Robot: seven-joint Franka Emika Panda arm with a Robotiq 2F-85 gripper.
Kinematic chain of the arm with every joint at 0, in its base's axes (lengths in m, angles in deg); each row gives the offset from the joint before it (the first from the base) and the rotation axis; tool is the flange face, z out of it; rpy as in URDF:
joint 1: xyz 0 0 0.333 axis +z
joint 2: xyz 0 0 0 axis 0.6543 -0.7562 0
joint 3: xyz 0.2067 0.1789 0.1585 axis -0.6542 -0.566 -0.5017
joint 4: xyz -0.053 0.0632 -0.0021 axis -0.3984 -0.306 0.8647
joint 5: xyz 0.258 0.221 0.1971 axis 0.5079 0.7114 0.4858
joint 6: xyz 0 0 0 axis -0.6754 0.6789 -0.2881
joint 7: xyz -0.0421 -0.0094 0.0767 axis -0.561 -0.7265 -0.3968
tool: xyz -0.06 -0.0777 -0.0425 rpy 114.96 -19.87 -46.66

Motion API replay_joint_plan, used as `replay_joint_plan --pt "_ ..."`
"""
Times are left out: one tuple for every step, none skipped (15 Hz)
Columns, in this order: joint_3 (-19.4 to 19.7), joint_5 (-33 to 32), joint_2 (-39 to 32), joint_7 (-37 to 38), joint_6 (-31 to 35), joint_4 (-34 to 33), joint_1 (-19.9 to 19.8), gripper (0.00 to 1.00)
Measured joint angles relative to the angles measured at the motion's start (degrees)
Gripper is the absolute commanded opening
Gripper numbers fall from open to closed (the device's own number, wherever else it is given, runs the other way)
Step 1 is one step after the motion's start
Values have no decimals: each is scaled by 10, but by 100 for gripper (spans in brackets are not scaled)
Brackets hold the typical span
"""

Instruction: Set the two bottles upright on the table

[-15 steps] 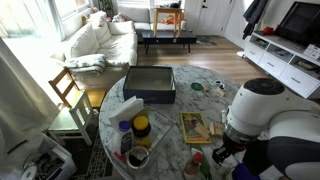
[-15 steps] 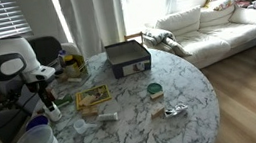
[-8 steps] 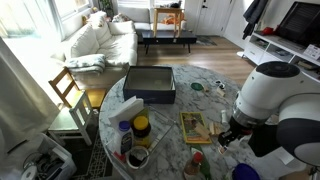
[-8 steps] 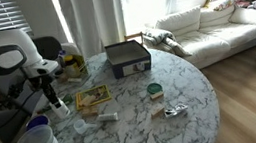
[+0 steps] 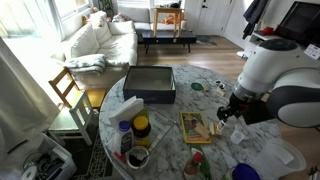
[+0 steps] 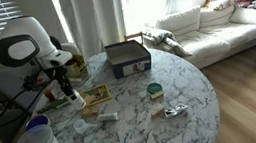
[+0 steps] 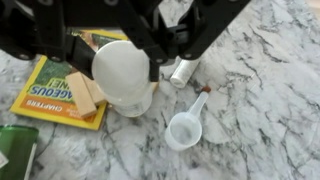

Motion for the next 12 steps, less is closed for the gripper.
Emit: replay_joint_plan --pt "8 -2 -6 0 0 -15 -10 28" --pt "16 -3 -14 0 0 -30 -18 28" --pt "24 -3 -25 0 0 -46 -24 28" --pt "32 -3 -40 0 0 -63 -28 28" --pt "39 -3 -56 2 0 -78 -30 28" --pt "47 -3 -76 4 1 -95 -32 28" --pt "54 -1 -97 9 2 -110 -32 28" --pt "61 0 -121 13 3 -126 -31 28" --pt "68 5 -143 15 4 -141 -30 28" --pt "74 13 -166 16 4 -156 -29 28" --pt "80 25 -188 15 4 -170 -27 28" --pt "84 42 -208 13 4 -183 -25 28"
